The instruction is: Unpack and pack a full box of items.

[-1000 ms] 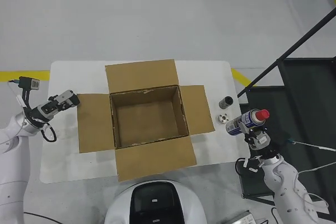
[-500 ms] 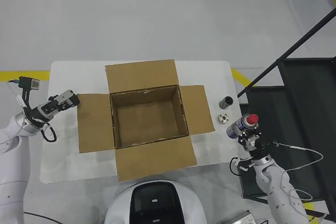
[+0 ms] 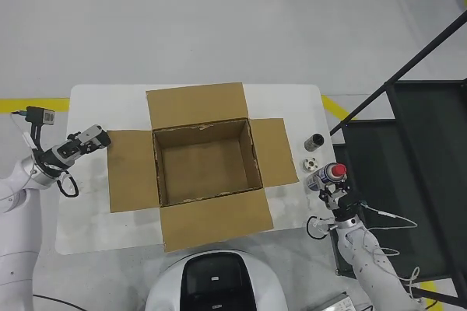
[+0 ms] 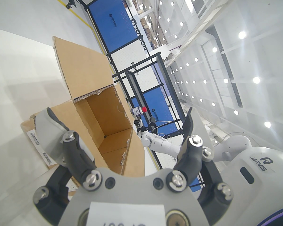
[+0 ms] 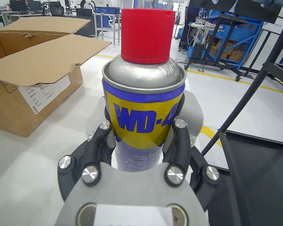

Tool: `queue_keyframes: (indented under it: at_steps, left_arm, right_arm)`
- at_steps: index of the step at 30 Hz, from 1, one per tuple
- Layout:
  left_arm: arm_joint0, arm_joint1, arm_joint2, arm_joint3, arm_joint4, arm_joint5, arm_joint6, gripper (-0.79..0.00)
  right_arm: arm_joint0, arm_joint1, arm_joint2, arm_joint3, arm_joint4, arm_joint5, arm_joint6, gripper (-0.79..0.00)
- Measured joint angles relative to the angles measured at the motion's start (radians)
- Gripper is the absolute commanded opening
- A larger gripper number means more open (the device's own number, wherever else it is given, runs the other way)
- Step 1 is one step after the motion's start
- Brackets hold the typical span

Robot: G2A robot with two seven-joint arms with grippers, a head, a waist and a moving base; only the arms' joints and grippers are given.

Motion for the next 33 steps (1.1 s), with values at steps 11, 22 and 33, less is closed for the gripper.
queue_keyframes:
  at_steps: [11,22,33]
  left_arm:
    - [0.000,0.000,0.000,0.000,0.000,0.000,0.000,0.000]
    - [0.000,0.000,0.000,0.000,0.000,0.000,0.000,0.000]
    - [0.000,0.000,0.000,0.000,0.000,0.000,0.000,0.000]
  right_arm:
    - [0.107,-0.015,-0.045,0.174,0.019,-0.006,-0.034,-0.083]
    - [0.138,-0.021,-0.070,0.246,0.027,-0.022,-0.063,0.000]
    - [-0.019,0.009,-0.040,0.147,0.018,-0.006,-0.128,0.000]
